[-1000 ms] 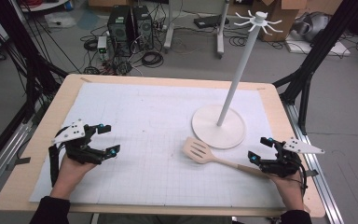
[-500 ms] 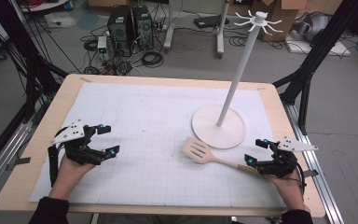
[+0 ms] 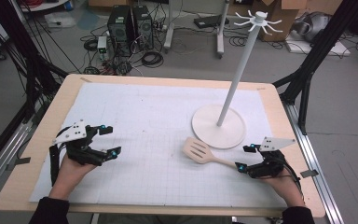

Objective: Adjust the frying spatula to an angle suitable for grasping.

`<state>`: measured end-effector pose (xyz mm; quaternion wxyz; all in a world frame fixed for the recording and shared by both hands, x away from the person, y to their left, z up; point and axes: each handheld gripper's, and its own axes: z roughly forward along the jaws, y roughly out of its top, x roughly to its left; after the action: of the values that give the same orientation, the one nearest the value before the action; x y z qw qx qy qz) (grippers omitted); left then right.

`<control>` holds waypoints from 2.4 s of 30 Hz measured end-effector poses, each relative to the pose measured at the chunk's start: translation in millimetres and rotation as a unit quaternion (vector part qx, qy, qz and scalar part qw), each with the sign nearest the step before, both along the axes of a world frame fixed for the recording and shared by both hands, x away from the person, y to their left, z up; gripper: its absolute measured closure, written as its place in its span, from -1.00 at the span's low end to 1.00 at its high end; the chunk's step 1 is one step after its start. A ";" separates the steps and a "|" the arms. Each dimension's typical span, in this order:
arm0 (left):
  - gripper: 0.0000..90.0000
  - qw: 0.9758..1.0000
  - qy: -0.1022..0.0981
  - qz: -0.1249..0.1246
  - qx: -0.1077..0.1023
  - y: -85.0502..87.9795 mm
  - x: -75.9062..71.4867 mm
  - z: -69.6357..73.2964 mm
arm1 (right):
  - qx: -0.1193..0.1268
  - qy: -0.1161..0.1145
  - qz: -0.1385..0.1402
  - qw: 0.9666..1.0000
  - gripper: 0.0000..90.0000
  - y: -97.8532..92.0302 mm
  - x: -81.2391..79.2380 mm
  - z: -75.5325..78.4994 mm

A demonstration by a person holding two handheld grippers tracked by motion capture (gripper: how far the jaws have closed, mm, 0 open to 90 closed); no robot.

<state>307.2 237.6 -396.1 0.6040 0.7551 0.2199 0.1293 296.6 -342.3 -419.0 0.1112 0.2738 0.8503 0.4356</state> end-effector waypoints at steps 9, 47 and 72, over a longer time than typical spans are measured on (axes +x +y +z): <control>-0.69 1.000 0.001 -0.006 0.003 -1.6 0.6 -0.3 | -0.055 0.026 0.031 0.998 -0.23 10.6 6.7 -7.1; -0.66 1.000 0.002 -0.011 0.021 -6.6 0.7 1.2 | -0.242 0.141 0.071 0.957 0.67 66.7 33.5 7.2; -0.63 1.000 -0.014 -0.012 0.008 4.1 -3.0 13.0 | -0.227 0.066 0.146 0.961 0.73 112.2 22.5 25.4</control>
<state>304.2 241.6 -383.1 0.6021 0.7608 0.2017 0.1343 319.1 -230.1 -393.6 0.0488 0.1422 0.9631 0.2233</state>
